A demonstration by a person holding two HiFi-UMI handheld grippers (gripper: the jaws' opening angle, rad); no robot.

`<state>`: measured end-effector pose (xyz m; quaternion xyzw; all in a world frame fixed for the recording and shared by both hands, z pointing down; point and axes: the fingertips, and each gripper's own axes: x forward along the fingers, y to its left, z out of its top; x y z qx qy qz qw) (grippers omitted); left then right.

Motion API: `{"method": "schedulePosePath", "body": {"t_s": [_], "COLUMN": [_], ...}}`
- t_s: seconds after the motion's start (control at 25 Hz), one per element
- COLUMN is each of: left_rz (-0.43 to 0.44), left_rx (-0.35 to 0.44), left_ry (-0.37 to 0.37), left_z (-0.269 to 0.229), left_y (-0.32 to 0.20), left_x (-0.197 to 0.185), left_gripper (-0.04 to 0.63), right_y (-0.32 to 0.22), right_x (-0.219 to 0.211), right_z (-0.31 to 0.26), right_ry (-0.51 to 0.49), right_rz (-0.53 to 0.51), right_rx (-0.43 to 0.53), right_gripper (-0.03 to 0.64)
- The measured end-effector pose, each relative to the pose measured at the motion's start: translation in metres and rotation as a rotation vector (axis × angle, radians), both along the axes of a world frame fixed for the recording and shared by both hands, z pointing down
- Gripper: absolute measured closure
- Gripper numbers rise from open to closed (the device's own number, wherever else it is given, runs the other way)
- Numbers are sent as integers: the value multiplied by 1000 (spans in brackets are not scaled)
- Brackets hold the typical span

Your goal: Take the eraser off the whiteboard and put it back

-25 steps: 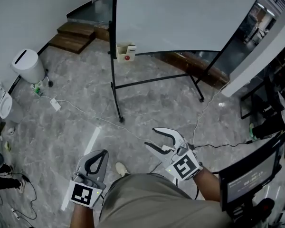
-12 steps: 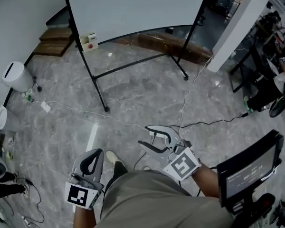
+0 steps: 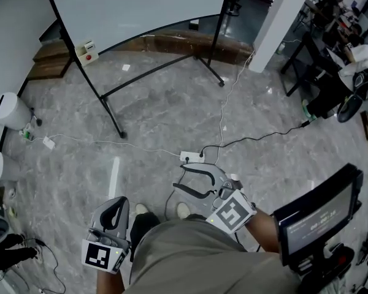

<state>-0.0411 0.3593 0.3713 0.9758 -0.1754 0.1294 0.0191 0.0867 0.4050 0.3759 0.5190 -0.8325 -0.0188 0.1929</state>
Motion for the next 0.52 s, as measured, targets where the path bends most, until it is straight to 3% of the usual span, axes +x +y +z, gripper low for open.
{"method": "schedulePosePath", "body": {"t_s": [0.24, 0.52], "left_rz": [84, 96], "left_rx": [32, 37], "left_ry": [42, 35], "left_z": [-18, -31], "left_y": [-4, -24], "left_x": [3, -44], "left_gripper": [589, 589], "right_y": [7, -16], "right_x": [-7, -64], "right_z": [-8, -22], "right_ry": [4, 22], "right_rz": [81, 50], "right_rx": [-1, 6], "right_gripper": [428, 428]}}
